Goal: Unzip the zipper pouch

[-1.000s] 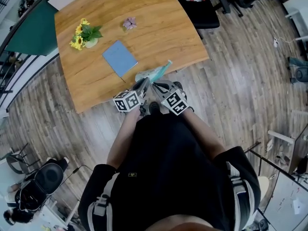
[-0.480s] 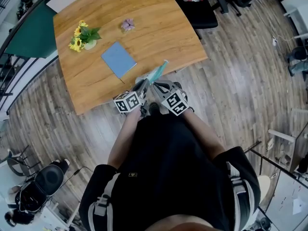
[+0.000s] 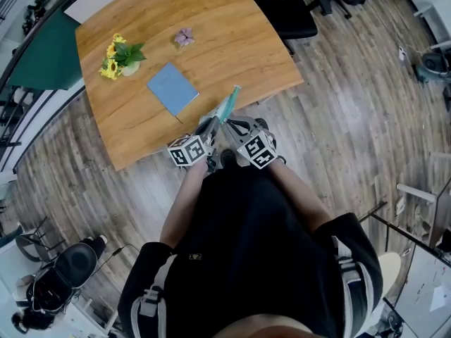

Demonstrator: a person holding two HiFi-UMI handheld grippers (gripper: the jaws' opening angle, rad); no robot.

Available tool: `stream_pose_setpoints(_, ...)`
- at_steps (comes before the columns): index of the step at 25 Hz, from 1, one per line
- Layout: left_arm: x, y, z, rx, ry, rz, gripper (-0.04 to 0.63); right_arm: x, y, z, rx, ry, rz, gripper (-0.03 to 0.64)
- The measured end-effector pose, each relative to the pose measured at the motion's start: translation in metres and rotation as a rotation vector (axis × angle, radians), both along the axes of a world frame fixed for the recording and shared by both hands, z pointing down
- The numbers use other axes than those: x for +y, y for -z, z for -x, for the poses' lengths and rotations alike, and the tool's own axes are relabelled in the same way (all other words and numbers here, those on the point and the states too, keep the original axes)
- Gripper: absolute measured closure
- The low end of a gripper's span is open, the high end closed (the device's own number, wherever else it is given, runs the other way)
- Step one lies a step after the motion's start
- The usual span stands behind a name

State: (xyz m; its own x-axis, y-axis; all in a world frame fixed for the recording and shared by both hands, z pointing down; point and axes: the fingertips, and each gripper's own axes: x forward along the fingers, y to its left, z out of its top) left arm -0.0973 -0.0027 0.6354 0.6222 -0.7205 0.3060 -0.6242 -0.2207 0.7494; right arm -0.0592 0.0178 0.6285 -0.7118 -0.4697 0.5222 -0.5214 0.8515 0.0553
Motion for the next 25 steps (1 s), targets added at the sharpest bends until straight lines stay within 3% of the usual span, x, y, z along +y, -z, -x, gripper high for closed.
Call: stream_pose_setpoints(25, -0.016, 0.022, 0.000, -0.012, -0.020, -0.057, 0.586, -0.029, 0.016, 0.000, -0.007, -0.059, -0.054, 0.607)
